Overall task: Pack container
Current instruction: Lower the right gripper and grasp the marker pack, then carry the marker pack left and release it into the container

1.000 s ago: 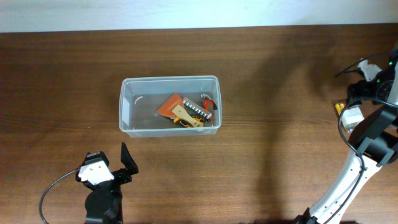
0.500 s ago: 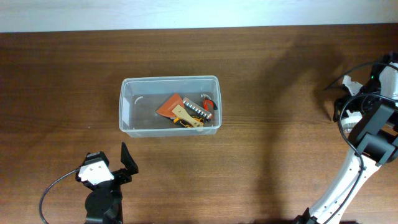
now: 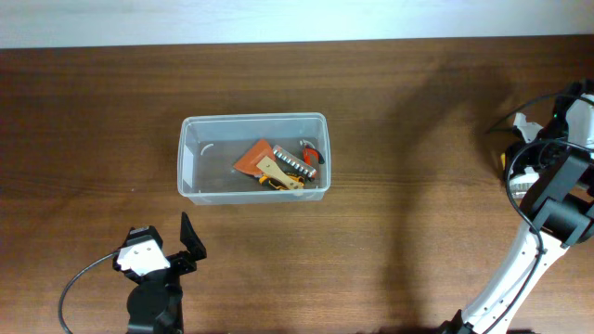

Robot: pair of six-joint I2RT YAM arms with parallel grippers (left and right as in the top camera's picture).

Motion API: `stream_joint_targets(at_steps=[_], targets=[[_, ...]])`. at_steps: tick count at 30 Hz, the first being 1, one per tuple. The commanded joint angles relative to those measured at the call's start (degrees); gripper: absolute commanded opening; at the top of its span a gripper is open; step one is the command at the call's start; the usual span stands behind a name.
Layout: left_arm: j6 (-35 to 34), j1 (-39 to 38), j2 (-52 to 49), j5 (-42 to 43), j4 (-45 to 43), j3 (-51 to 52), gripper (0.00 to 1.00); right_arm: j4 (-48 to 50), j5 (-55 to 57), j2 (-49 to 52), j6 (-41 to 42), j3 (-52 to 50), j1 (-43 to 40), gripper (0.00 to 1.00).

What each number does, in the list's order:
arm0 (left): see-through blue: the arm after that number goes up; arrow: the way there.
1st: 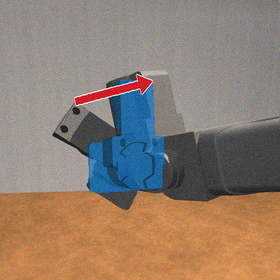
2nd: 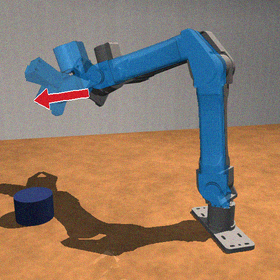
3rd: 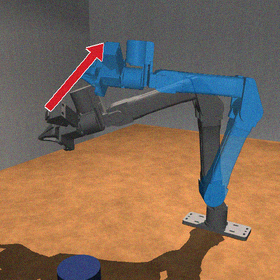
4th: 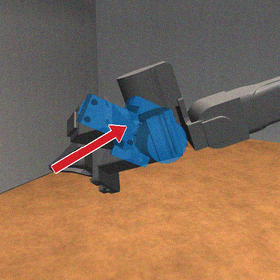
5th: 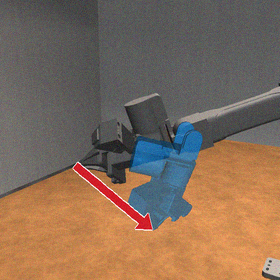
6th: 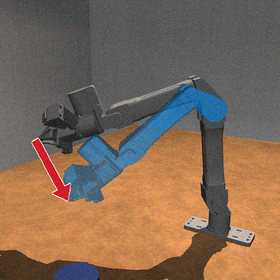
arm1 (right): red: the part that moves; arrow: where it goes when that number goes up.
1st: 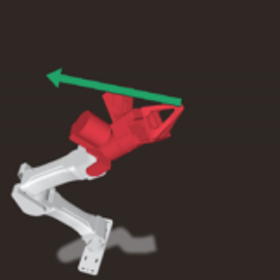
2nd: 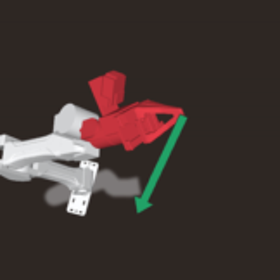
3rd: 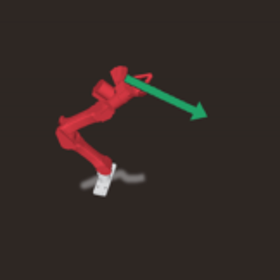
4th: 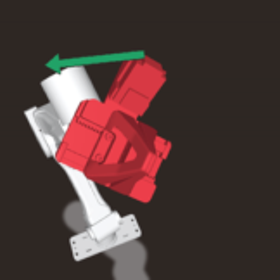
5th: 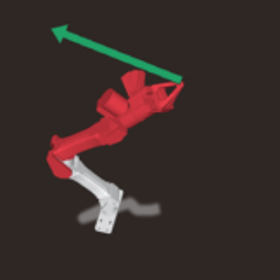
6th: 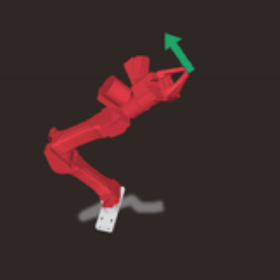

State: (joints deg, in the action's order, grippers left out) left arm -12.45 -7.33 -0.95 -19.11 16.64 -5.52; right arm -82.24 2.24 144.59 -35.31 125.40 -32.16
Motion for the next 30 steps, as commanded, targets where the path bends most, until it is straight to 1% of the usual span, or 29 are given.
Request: stream_joint_targets(at_steps=[1,5,9,17,20,24,30], targets=[[0.50,-0.17,0.26,-0.20,0.07,0.20,0.99,-0.44,-1.60,0.85,2.36,0.39,0.79,0.61],[0.50,-0.17,0.26,-0.20,0.07,0.20,0.99,-0.92,-1.60,0.37,3.04,3.02,2.12,0.61],[0.50,-0.17,0.26,-0.20,0.07,0.20,0.99,-2.95,-1.57,0.31,3.06,8.15,4.35,0.61],[0.50,-0.17,0.26,-0.20,0.07,0.20,0.99,-6.86,-3.08,0.28,4.55,24.63,13.33,0.59],[0.50,-0.17,0.26,-0.20,0.07,0.20,0.99,-8.09,-5.40,0.28,4.59,30.95,18.62,0.57],[0.50,-0.17,0.26,-0.20,0.07,0.20,0.99,-8.39,-6.78,-0.48,6.05,35.50,26.88,0.56],[0.50,-0.17,0.26,-0.20,0.07,0.20,0.99,-8.68,-6.75,-1.64,7.34,36.09,40.50,0.55]])
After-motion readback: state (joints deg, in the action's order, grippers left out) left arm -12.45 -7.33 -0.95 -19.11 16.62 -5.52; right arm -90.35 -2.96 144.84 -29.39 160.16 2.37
